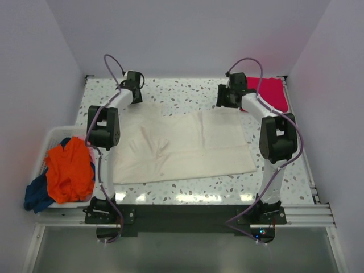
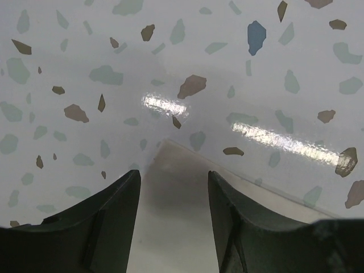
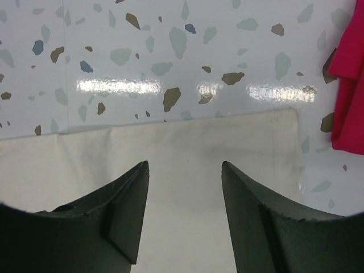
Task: Fold and stack the t-shirts
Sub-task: Fold the tshirt
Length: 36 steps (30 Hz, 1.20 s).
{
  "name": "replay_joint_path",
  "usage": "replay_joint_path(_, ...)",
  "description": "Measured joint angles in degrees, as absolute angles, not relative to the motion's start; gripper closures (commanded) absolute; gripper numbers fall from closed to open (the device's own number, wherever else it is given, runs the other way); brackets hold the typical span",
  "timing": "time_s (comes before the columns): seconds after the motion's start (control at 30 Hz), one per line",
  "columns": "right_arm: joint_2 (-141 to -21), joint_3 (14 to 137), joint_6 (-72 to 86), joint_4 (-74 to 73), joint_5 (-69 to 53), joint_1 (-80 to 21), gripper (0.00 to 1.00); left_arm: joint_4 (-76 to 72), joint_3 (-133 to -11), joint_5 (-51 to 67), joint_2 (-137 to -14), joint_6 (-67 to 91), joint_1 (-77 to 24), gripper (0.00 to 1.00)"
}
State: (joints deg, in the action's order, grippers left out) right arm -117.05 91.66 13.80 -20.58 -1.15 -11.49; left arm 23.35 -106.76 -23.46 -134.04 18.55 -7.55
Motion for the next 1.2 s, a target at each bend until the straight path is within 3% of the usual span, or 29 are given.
replay_joint_path(0.63,-116.8,89.9,13.4,-19.7,-0.2,-9.8,0.43,22.8,-110.3,-21.9,-137.2,18.4,-7.2,0.49)
replay_joint_path(0.8,-116.8,89.9,12.6,-20.0,3.0,-9.2,0.43,22.1,-109.9,-20.8,-137.2,18.5,-6.7,0.59)
replay_joint_path(1.2,-120.0,91.7,11.2,-22.9,6.4,-7.3,0.43,20.1,-109.1,-17.1,-136.9,18.9,-4.9,0.97)
